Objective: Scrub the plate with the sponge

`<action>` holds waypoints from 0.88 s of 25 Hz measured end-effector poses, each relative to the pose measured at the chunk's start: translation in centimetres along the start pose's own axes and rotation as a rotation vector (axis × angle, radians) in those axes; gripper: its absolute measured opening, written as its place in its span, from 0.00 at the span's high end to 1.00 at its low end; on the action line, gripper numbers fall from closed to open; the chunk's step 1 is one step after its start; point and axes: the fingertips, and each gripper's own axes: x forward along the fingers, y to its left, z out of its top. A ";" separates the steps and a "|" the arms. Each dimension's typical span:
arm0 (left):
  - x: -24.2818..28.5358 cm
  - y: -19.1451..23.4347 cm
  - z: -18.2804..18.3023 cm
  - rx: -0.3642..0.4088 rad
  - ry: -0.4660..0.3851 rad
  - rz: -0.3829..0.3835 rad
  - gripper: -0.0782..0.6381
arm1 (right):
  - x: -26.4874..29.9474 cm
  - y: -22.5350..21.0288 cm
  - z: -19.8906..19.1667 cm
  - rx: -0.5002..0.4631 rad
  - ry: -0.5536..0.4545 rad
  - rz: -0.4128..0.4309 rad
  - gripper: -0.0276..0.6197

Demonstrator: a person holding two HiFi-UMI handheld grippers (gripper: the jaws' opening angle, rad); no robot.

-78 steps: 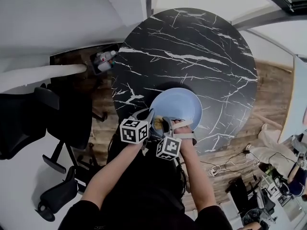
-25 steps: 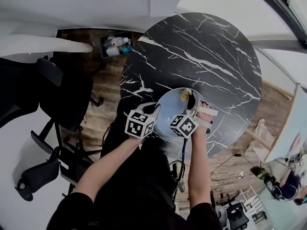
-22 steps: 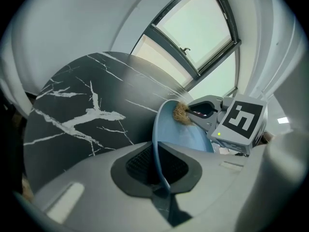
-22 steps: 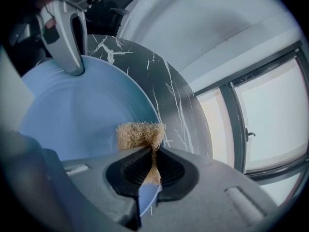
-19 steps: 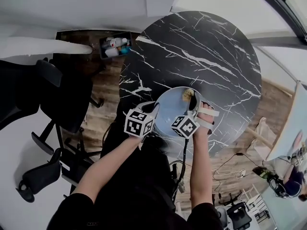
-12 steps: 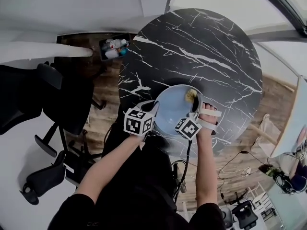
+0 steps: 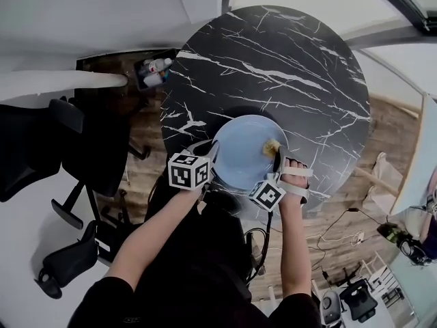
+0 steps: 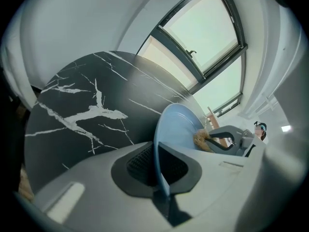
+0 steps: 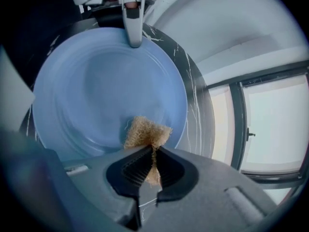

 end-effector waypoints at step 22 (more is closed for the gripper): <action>-0.1 -0.1 -0.5 -0.034 -0.029 0.016 0.86 | -6.4 9.6 2.9 0.170 -0.103 0.381 0.92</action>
